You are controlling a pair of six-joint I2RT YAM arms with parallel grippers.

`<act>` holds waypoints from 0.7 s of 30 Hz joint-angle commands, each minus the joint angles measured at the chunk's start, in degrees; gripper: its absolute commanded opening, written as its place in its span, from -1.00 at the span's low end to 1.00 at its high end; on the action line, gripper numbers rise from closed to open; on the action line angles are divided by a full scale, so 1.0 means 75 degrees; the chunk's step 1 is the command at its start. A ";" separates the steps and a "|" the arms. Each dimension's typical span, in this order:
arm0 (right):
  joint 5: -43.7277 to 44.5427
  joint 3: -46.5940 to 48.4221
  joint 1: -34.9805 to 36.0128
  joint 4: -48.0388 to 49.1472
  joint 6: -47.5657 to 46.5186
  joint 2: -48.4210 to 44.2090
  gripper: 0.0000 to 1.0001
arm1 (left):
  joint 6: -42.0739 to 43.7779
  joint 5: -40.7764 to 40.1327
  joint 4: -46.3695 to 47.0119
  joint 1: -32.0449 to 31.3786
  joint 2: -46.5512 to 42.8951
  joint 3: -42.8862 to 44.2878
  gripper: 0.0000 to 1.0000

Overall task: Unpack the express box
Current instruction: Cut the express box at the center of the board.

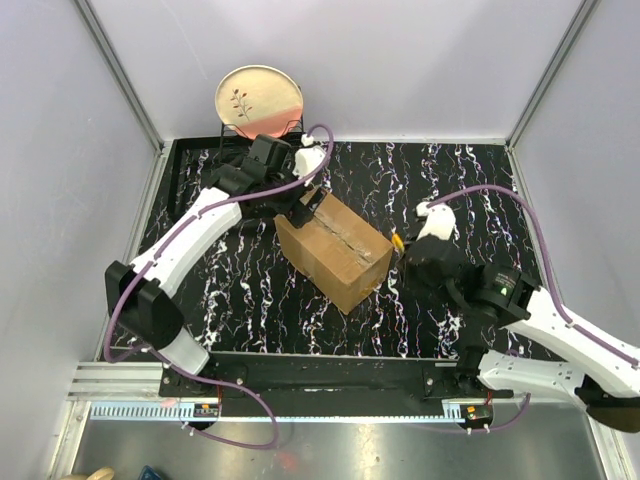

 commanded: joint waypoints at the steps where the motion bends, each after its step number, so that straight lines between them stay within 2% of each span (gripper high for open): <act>1: -0.0862 -0.0221 -0.1688 0.1203 0.0100 -0.0230 -1.00 | 0.1023 0.1492 -0.0040 -0.0551 -0.0739 0.0180 0.98; 4: -0.1764 -0.0327 -0.2873 0.1801 -0.0181 0.0026 -1.00 | 0.1691 0.1586 0.0160 -0.1137 -0.0739 -0.0078 0.98; 8: -0.2833 -0.0654 -0.3812 0.2540 -0.0065 0.0694 -1.00 | 0.2851 0.1177 0.0687 -0.1864 -0.0926 -0.0733 0.98; 13: -0.3724 -0.1276 -0.4249 0.3396 0.0310 0.0520 -1.00 | 0.4490 0.0041 0.1179 -0.2451 -0.0763 -0.1496 0.98; 17: -0.3913 -0.1393 -0.4390 0.3419 0.0299 0.0485 -1.00 | 0.5080 -0.0312 0.1450 -0.2533 -0.0529 -0.1556 0.98; 21: -0.4041 -0.1581 -0.4472 0.3419 0.0240 0.0356 -1.00 | 0.5327 -0.0547 0.1182 -0.2627 -0.0365 -0.1019 0.98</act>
